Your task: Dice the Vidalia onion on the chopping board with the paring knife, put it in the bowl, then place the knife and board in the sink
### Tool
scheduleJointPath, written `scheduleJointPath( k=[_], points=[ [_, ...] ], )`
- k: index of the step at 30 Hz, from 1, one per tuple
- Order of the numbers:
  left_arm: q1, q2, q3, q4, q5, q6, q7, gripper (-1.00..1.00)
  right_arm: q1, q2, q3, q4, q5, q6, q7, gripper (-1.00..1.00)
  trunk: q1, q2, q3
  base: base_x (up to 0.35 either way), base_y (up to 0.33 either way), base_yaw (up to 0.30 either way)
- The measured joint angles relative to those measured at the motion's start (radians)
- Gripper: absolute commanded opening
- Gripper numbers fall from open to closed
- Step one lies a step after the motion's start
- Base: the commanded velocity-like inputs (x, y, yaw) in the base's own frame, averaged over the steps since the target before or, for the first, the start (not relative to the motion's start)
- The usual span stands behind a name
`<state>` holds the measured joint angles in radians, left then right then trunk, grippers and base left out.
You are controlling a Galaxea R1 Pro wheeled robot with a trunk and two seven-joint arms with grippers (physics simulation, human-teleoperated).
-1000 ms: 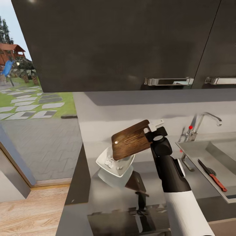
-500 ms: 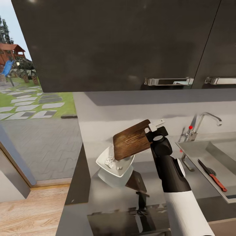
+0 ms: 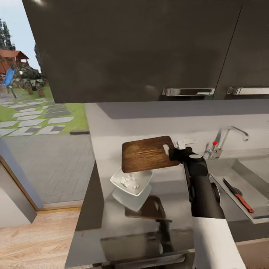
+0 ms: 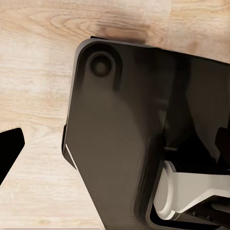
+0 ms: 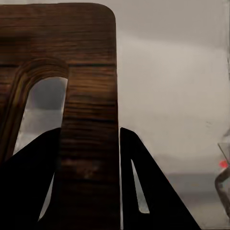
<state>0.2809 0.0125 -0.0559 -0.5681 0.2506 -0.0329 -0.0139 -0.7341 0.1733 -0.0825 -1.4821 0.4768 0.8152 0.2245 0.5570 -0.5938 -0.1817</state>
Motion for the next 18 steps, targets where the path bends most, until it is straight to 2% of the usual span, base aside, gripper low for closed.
scheduleJointPath(
  k=[2, 4, 12, 18],
  points=[
    [0.0, 0.0, 0.0, 0.0, 0.0, 0.0, 0.0, 1.0, 0.0, 0.0, -0.026, 0.0, -0.034, -0.047, -0.005, -1.0, 0.0, 0.0, 0.0, -0.267, 0.0, 0.0],
    [0.0, 0.0, 0.0, 0.0, 0.0, 0.0, 0.001, 1.0, 0.0, 0.0, -0.034, 0.006, -0.047, -0.075, -0.006, -1.0, 0.0, 0.0, 0.0, -0.271, 0.0, 0.0],
    [0.0, 0.0, 0.0, 0.012, 0.0, -0.001, 0.001, 1.0, 0.002, 0.0, -0.037, 0.044, -0.054, -0.09, -0.005, -1.0, 0.0, 0.0, 0.0, -0.273, -0.007, 0.0],
    [0.0, -0.001, 0.0, 0.013, 0.0, -0.002, 0.001, 1.0, 0.002, 0.0, -0.037, 0.045, -0.054, -0.09, -0.005, -1.0, 0.0, 0.0, 0.0, -0.189, -0.183, 0.0]
  ],
)
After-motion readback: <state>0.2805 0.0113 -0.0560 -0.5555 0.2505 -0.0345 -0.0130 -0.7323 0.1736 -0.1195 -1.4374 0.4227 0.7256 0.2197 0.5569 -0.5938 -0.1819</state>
